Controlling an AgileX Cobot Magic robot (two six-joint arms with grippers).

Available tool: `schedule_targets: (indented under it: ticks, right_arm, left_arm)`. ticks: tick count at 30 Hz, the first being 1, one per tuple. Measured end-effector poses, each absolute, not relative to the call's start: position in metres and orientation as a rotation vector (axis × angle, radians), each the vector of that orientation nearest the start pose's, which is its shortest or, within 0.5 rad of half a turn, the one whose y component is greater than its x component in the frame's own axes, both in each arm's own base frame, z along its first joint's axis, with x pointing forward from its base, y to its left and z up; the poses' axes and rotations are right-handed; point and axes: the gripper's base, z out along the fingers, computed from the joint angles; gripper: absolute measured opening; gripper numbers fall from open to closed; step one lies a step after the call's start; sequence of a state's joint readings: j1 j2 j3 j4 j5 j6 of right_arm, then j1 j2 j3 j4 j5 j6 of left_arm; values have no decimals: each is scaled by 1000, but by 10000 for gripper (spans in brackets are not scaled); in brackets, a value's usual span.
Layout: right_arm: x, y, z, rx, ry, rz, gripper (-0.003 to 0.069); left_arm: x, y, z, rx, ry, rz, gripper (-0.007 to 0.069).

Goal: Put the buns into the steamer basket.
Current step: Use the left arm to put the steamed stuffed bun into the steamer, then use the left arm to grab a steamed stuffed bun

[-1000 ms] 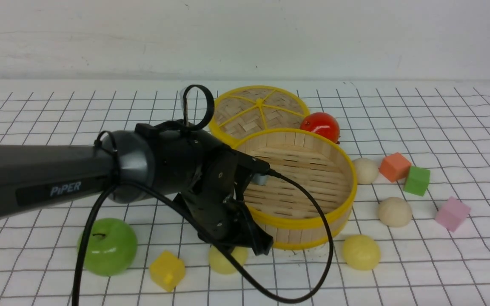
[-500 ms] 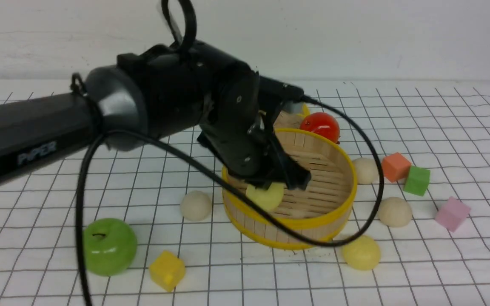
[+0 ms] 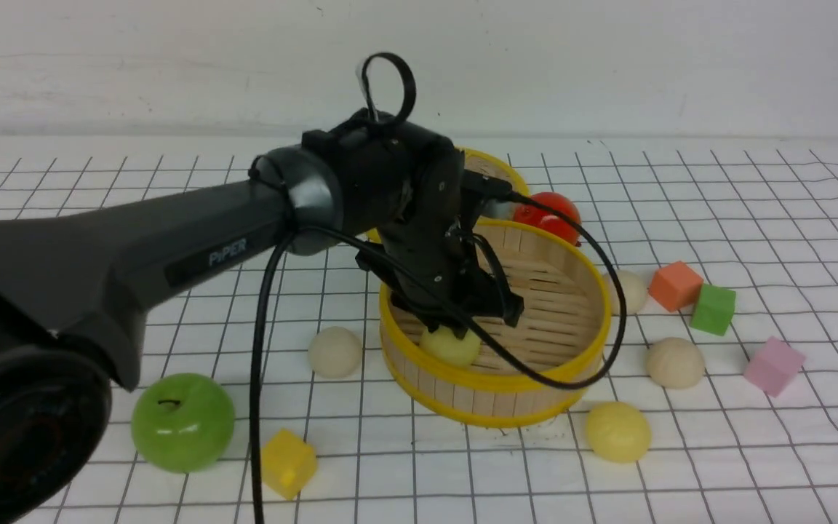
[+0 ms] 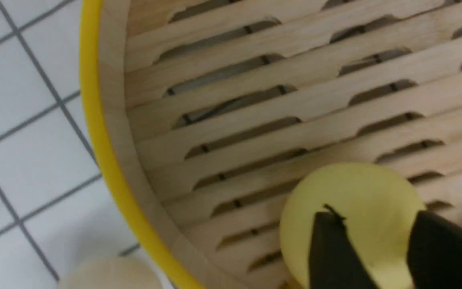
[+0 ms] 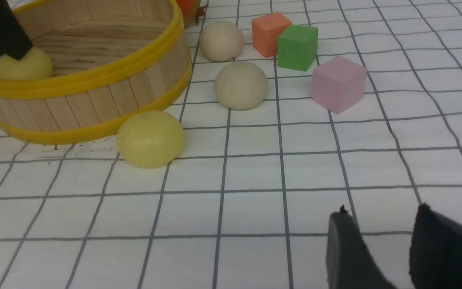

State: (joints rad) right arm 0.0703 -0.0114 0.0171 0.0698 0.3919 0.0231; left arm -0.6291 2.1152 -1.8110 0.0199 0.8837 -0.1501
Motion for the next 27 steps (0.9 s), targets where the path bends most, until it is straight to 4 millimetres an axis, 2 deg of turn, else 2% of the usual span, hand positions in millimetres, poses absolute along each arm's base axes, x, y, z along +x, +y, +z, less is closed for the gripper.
schedule_targets:
  ticks: [1, 2, 4, 7, 8, 10, 13, 15, 17, 22, 27]
  right_arm:
    - [52, 6, 173, -1, 1882, 134, 241]
    - [52, 6, 173, -1, 1882, 134, 241]
    - [52, 6, 173, -2, 1882, 133, 241]
    - [52, 6, 173, -2, 1882, 133, 241]
    - [52, 6, 173, -1, 1882, 134, 241]
    - [52, 6, 173, -1, 1882, 136, 241]
    - [52, 6, 173, -1, 1882, 136, 241]
    - [52, 6, 173, -1, 1882, 136, 241]
    - [52, 6, 173, -1, 1882, 136, 241]
    - [52, 6, 173, -1, 1882, 136, 241]
    - [52, 6, 173, -1, 1882, 136, 241]
  left_arm:
    - [378, -273, 241, 646, 2617, -226, 346]
    - [378, -273, 241, 647, 2621, -223, 353]
    - [367, -264, 271, 644, 2606, -231, 425]
    - [359, -241, 296, 599, 2619, -226, 435]
    - [358, -223, 301, 544, 2648, -211, 414]
    - [358, -213, 298, 512, 2677, -196, 392]
    - [358, -189, 271, 465, 2776, -116, 294]
    - [356, -185, 255, 471, 2810, -90, 238]
    - [356, -185, 251, 479, 2800, -91, 199]
    - [361, -185, 252, 465, 2753, -111, 181]
    - [368, -182, 250, 443, 2706, -124, 201]
